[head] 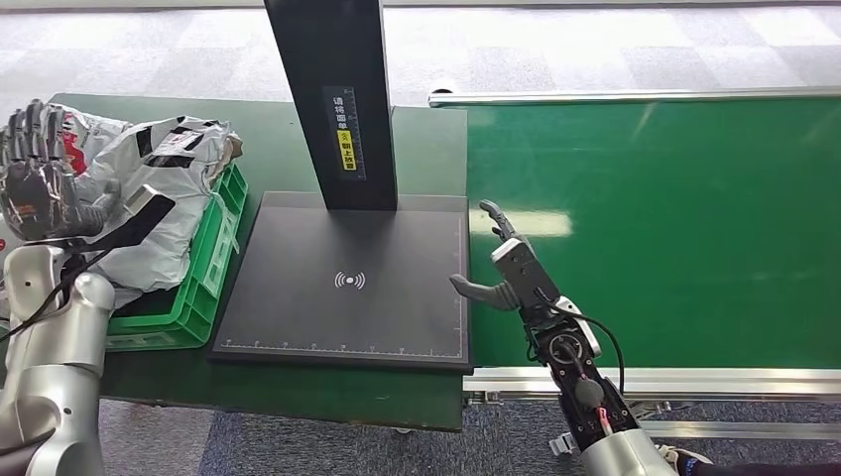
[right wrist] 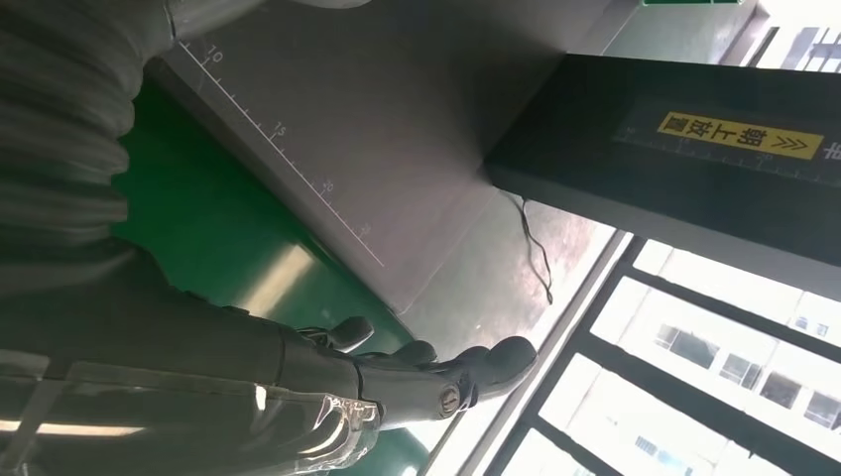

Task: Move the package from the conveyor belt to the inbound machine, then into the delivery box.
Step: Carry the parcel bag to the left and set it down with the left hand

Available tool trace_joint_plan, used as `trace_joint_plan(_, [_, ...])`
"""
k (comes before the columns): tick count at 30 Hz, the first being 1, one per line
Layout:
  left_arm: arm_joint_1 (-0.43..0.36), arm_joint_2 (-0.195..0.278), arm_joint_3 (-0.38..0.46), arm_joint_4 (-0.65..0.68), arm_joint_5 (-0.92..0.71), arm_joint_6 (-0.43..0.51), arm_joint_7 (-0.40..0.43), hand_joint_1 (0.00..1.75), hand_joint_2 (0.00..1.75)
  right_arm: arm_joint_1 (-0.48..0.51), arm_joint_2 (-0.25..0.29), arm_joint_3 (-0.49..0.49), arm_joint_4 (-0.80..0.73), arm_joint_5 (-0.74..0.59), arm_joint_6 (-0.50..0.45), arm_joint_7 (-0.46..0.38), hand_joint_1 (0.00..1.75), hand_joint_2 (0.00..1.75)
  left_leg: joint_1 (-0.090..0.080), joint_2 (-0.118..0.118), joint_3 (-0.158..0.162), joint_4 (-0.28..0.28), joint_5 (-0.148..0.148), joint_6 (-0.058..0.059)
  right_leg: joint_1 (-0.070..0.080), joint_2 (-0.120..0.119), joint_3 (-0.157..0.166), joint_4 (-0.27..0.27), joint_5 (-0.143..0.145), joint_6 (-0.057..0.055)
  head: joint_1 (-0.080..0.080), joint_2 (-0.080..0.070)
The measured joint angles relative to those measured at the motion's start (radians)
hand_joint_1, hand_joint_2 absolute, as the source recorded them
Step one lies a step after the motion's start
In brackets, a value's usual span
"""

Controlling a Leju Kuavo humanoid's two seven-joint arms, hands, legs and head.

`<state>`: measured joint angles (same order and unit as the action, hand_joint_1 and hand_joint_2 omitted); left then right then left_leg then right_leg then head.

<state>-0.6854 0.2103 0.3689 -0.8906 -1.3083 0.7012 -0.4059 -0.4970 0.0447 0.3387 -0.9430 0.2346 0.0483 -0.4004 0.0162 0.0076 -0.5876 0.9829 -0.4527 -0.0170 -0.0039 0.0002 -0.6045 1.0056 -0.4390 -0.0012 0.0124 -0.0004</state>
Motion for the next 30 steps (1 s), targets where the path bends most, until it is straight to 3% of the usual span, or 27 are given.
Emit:
trace_joint_plan(6, [0.009,-0.109,0.177,-0.176,0.081,0.0,-0.249,0.0,1.75,-0.001,0.0,0.001,0.0,-0.005,-0.002,-0.015,0.0,1.75,0.0,0.0,-0.001,0.0,0.0,0.0,0.0,0.0,0.0,0.0,0.0,0.0,0.0,0.0])
trace_joint_plan(11, [0.074,-0.185,0.165,-0.376,0.243,0.0,-0.29,0.0,1.75,-0.008,0.002,0.001,0.001,-0.017,-0.013,-0.038,0.0,1.75,0.0,-0.001,-0.001,0.0,0.0,0.0,0.0,0.0,-0.001,0.0,0.0,0.0,0.0,0.0])
trace_joint_plan(19, [0.226,-0.308,-0.071,-0.568,0.518,0.0,-0.296,0.0,1.75,-0.023,0.009,-0.012,-0.008,-0.056,-0.104,-0.086,0.0,1.75,-0.001,-0.001,-0.001,0.0,-0.001,0.001,-0.001,-0.001,-0.001,-0.001,0.0,0.001,0.0,0.0])
trace_joint_plan(24, [0.293,-0.311,-0.32,-0.552,0.945,-0.023,-0.296,0.0,1.75,-0.01,0.012,-0.046,-0.036,-0.152,-0.134,-0.105,0.0,1.75,-0.001,-0.002,-0.002,0.0,-0.001,0.001,-0.002,-0.001,-0.001,-0.001,0.0,0.001,0.0,0.0])
trace_joint_plan(27, [0.315,-0.3,-0.466,-0.515,1.153,-0.128,-0.295,0.0,1.75,-0.002,0.018,-0.075,-0.049,-0.251,-0.114,-0.109,0.0,1.75,-0.001,-0.001,-0.002,0.0,-0.001,0.001,-0.002,-0.001,-0.001,-0.001,0.0,0.001,0.0,0.0])
trace_joint_plan(30, [0.321,-0.296,-0.557,-0.451,1.346,-0.335,-0.276,0.0,1.75,0.006,0.022,-0.108,-0.057,-0.385,-0.061,-0.093,0.0,1.75,-0.002,-0.001,-0.002,0.0,-0.001,0.001,-0.002,-0.001,-0.001,-0.001,0.0,0.001,0.0,0.0])
